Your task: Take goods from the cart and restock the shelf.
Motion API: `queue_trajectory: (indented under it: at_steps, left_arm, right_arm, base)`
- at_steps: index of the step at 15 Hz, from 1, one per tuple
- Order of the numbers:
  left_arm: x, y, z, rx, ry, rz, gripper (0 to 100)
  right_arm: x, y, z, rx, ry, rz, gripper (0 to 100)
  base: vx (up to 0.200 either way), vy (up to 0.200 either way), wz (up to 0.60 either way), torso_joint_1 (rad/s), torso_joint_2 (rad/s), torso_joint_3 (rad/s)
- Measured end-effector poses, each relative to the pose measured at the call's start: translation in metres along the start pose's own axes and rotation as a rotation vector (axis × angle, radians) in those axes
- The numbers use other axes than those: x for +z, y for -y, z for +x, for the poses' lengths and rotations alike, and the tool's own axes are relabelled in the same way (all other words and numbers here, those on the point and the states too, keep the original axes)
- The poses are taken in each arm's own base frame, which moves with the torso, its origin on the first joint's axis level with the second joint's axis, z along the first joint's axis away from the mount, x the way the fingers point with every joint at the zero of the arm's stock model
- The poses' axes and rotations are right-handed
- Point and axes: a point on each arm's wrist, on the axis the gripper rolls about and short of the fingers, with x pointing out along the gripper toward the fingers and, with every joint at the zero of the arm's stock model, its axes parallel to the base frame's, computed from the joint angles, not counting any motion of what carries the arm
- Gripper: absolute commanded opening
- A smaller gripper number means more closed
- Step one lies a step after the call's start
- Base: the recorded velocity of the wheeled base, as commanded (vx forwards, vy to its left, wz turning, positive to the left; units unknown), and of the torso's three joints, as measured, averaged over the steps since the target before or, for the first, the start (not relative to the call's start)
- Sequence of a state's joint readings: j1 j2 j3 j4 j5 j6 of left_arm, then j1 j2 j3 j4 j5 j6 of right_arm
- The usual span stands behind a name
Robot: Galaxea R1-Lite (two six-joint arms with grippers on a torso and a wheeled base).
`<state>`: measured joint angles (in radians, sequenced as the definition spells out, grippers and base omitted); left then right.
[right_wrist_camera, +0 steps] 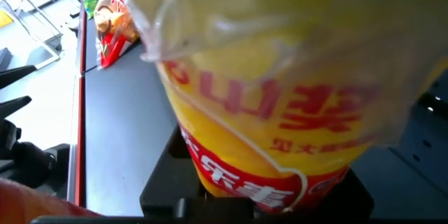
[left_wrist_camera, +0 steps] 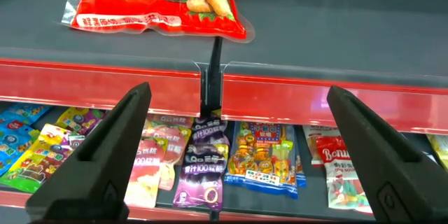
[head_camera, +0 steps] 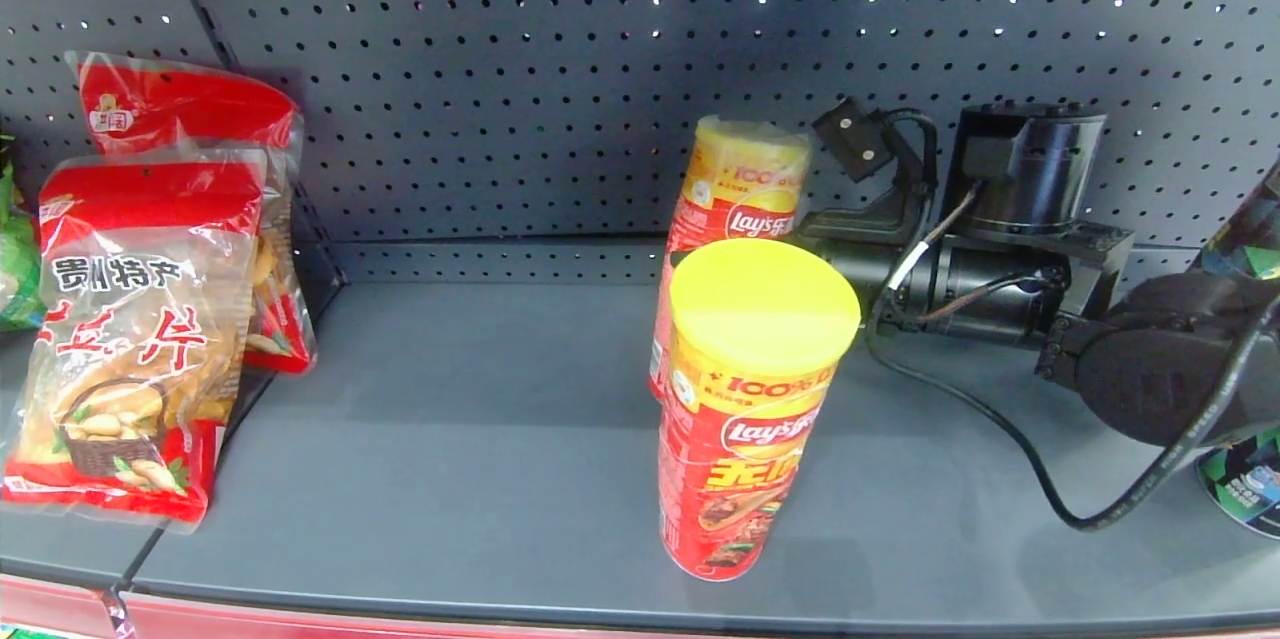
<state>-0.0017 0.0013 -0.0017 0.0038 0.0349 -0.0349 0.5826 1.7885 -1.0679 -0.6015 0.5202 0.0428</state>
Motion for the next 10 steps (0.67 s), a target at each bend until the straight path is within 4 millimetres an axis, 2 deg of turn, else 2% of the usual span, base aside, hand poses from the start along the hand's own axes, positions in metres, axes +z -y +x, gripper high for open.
queue_trajectory:
  at_steps: [4, 5, 10]
  left_arm:
    - [-0.0001, 0.0000, 0.0000, 0.000, 0.000, 0.000, 100]
    - [0.0000, 0.0000, 0.0000, 0.000, 0.000, 0.000, 100]
    - [0.0000, 0.0000, 0.0000, 0.000, 0.000, 0.000, 100]
  right_arm:
    - [-0.0032, -0.0031, -0.0062, -0.007, -0.010, 0.005, 0]
    - [-0.0034, -0.0036, -0.0070, -0.007, -0.010, 0.005, 100]
    - [-0.0028, -0.0057, -0.0078, -0.001, -0.009, -0.001, 100]
  base:
    - [0.000, 0.000, 0.00, 0.000, 0.00, 0.000]
    - [0.000, 0.000, 0.00, 0.000, 0.00, 0.000]
    - [0.000, 0.000, 0.00, 0.000, 0.00, 0.000]
